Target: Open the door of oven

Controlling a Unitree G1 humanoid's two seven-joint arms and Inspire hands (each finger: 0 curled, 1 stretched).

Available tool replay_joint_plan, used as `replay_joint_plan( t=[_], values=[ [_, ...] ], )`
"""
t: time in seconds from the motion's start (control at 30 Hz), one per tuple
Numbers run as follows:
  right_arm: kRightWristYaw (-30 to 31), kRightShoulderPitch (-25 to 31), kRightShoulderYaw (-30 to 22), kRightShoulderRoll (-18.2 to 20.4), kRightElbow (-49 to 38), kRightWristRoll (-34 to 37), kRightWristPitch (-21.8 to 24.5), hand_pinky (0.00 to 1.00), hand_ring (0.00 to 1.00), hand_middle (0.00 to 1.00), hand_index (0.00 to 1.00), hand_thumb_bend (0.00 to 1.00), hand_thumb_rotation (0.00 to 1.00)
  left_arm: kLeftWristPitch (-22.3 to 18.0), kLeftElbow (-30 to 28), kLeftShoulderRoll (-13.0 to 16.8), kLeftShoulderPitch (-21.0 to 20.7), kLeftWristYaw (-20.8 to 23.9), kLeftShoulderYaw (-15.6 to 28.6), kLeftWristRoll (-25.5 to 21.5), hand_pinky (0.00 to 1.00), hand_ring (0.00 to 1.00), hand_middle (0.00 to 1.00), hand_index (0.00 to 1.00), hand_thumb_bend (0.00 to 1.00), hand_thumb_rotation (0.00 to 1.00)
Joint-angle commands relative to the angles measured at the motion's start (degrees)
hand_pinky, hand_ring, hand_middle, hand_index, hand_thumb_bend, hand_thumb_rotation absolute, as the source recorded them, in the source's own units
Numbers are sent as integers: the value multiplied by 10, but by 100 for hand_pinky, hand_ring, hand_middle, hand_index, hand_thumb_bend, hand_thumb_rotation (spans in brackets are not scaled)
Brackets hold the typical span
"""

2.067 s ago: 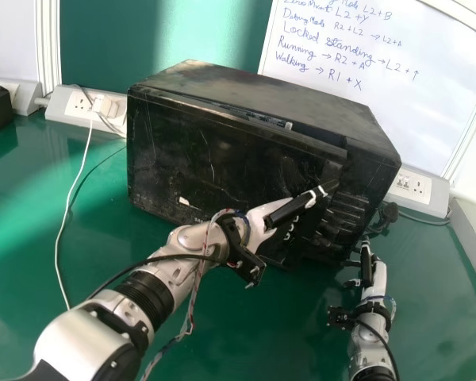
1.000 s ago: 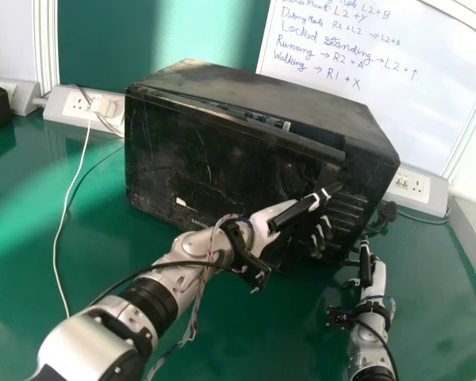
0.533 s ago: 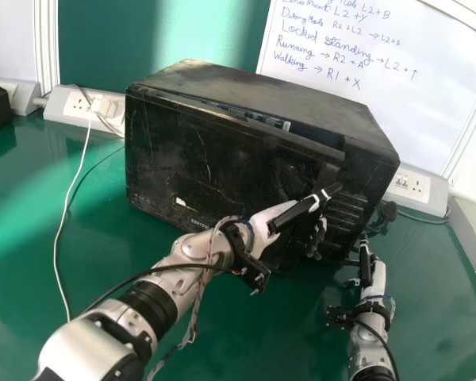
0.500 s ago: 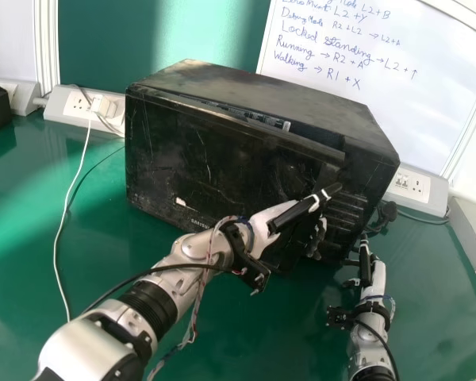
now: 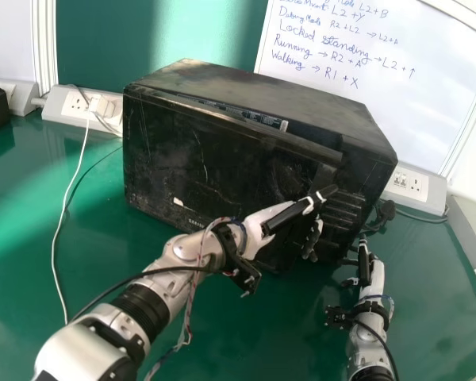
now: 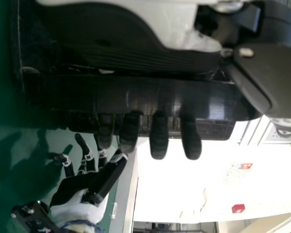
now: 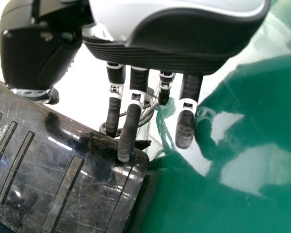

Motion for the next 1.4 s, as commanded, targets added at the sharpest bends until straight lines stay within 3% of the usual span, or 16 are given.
replay_joint_plan(
  t=[0.0,0.33,0.7,1.07,1.17,1.37],
  values=[
    [9,3,4,5,5,-4,-2,20,25,39,63,67,100,-6,-34,5,-3,-18,-1,-19,7,12,18,23,100,94],
    [14,1,-7,8,5,5,2,19,24,38,63,69,100,38,-110,25,33,-46,-9,-35,8,14,20,25,100,93],
    [17,1,-9,5,5,4,5,19,24,38,64,69,100,15,-189,56,86,-61,-24,-35,6,11,19,25,100,96],
    [17,2,-7,4,5,0,1,19,24,38,64,67,100,50,-299,74,139,-82,-26,-62,5,9,17,20,100,97],
    [15,2,-9,5,6,1,0,19,24,38,64,72,100,56,-335,80,159,-90,-30,-66,5,9,16,19,100,98],
    [13,3,-10,5,6,1,0,18,24,38,63,70,100,71,-368,93,184,-111,-33,-80,4,9,16,20,100,98]
  ],
)
